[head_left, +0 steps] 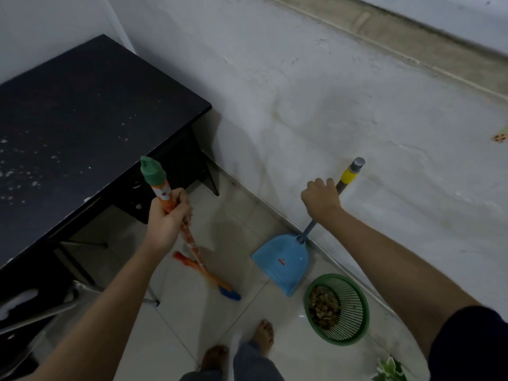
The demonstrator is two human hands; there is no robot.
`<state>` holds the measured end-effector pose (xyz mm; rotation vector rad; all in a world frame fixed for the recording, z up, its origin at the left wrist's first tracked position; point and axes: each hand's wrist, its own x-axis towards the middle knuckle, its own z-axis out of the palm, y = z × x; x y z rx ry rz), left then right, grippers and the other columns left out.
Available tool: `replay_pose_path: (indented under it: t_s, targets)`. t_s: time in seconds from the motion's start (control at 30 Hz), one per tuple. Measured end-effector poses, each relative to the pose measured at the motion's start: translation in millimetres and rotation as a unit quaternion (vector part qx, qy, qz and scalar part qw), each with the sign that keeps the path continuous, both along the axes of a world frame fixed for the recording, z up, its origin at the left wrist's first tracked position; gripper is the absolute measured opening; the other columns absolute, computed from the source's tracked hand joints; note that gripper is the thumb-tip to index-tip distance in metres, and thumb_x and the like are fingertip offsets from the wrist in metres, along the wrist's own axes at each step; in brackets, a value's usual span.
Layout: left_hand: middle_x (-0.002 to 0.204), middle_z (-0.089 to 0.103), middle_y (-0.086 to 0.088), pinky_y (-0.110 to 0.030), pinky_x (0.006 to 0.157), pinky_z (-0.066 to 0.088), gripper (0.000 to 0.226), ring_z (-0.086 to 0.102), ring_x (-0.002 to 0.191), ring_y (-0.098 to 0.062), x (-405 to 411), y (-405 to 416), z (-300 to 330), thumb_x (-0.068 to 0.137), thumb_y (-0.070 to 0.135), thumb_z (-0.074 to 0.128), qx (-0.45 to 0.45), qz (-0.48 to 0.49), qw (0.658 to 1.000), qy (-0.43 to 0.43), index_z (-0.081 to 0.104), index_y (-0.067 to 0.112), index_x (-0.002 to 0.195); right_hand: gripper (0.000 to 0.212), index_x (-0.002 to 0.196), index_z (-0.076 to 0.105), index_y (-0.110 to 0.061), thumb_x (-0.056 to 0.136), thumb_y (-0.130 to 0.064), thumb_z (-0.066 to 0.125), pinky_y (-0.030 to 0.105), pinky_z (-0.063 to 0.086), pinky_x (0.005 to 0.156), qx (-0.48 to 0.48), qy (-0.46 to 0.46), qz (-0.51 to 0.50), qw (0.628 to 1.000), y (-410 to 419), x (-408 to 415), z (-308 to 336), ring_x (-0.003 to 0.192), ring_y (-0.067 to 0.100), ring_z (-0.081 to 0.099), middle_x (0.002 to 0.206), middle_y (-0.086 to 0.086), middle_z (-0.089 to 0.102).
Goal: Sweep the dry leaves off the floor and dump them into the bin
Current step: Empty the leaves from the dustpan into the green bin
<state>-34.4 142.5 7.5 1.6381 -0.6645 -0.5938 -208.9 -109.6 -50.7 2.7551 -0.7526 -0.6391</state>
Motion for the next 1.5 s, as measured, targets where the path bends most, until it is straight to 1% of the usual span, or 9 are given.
replay_pose_path:
  t_s: [0.1, 0.23, 0.4, 0.6, 0.9, 1.0, 1.13, 1.3, 1.5]
  targets:
    - [0.047, 0.038, 0.012, -0.017, 0.048, 0.035, 0.037, 0.036, 0.045, -0.006, -6.8, -1.5, 2.6, 0.073, 0.004, 0.045, 0.001, -0.008, 1.000, -0.005, 0.039, 0.029, 0.047, 0.027, 0.108, 0.062, -0.004, 0.086, -0.005, 0.045, 0.038, 0.043, 0.085, 0.140, -0.118, -0.019, 0.983, 41.5, 8.6, -3.5, 0.108, 0.030, 0.050, 0.114, 0.013, 0.054]
    - [0.050, 0.034, -0.001, -0.029, 0.050, 0.033, 0.024, 0.033, 0.049, -0.018, -14.2, -11.8, 4.4, 0.075, 0.008, 0.047, 0.019, -0.040, 0.999, -0.005, 0.033, 0.007, 0.055, 0.034, 0.120, 0.057, -0.004, 0.089, -0.015, 0.051, 0.038, 0.043, 0.098, 0.347, -0.238, -0.036, 0.906, 101.7, 18.2, 0.9, 0.118, 0.030, 0.049, 0.127, 0.014, 0.053]
    - [0.048, 0.036, 0.002, -0.026, 0.050, 0.032, 0.037, 0.034, 0.048, -0.014, -27.9, -42.2, 21.0, 0.082, 0.002, 0.047, 0.026, -0.113, 0.993, -0.016, 0.035, 0.017, 0.050, 0.058, 0.132, 0.045, -0.010, 0.086, -0.045, 0.052, 0.036, 0.039, 0.104, 0.511, -0.322, -0.108, 0.789, 154.2, 34.7, 4.3, 0.123, 0.024, 0.048, 0.133, 0.010, 0.051]
    - [0.050, 0.036, -0.003, -0.026, 0.050, 0.034, 0.042, 0.035, 0.045, -0.012, -36.7, -85.1, 40.0, 0.094, -0.004, 0.042, 0.014, -0.157, 0.987, -0.001, 0.033, 0.011, 0.056, 0.014, 0.095, 0.050, -0.009, 0.093, -0.023, 0.049, 0.031, 0.042, 0.070, 0.480, -0.429, -0.177, 0.745, 148.2, 37.7, 21.5, 0.077, 0.021, 0.054, 0.084, 0.003, 0.054]
    - [0.067, 0.048, -0.001, -0.024, 0.070, 0.050, 0.028, 0.050, 0.063, -0.012, -6.8, -142.9, 45.6, 0.066, 0.036, 0.057, 0.005, -0.326, 0.937, 0.123, 0.041, 0.018, 0.080, 0.022, 0.106, 0.049, -0.009, 0.098, -0.028, 0.040, 0.037, 0.050, 0.076, 0.453, -0.425, -0.233, 0.748, 97.2, 43.5, 28.9, 0.079, 0.026, 0.061, 0.088, 0.006, 0.060]
    - [0.082, 0.046, -0.005, -0.034, 0.085, 0.050, 0.028, 0.052, 0.077, -0.014, 8.9, -157.5, 35.4, 0.091, 0.039, 0.053, 0.033, -0.340, 0.940, -0.012, 0.040, 0.014, 0.096, 0.022, 0.105, 0.049, -0.010, 0.097, -0.028, 0.040, 0.040, 0.051, 0.080, 0.456, -0.434, -0.275, 0.727, 84.5, 59.9, 23.2, 0.082, 0.027, 0.061, 0.092, 0.012, 0.062]
    - [0.082, 0.050, -0.009, -0.035, 0.078, 0.051, 0.023, 0.053, 0.076, -0.020, 32.3, -182.8, 22.1, 0.100, 0.024, 0.042, 0.051, -0.371, 0.914, -0.155, 0.039, 0.001, 0.102, 0.026, 0.113, 0.050, -0.004, 0.098, -0.023, 0.040, 0.036, 0.046, 0.083, 0.456, -0.424, -0.333, 0.708, 65.2, 83.3, 10.8, 0.087, 0.019, 0.053, 0.099, 0.009, 0.059]
    - [0.086, 0.050, -0.013, -0.049, 0.083, 0.050, 0.009, 0.052, 0.079, -0.025, 45.9, -224.6, 5.6, 0.100, 0.018, 0.043, 0.102, -0.405, 0.897, -0.145, 0.037, 0.011, 0.101, 0.027, 0.116, 0.049, -0.002, 0.098, -0.020, 0.040, 0.026, 0.040, 0.085, 0.440, -0.389, -0.392, 0.708, 37.3, 102.7, -7.2, 0.096, 0.020, 0.053, 0.109, 0.010, 0.058]
    - [0.099, 0.047, -0.012, -0.033, 0.085, 0.046, 0.015, 0.051, 0.093, -0.021, 51.1, -276.1, -3.4, 0.102, 0.022, 0.038, 0.160, -0.444, 0.872, -0.128, 0.030, 0.012, 0.111, 0.027, 0.112, 0.054, 0.001, 0.096, -0.016, 0.040, 0.038, 0.048, 0.087, 0.393, -0.383, -0.454, 0.702, -3.0, 117.6, -18.9, 0.101, 0.034, 0.060, 0.110, 0.020, 0.061]
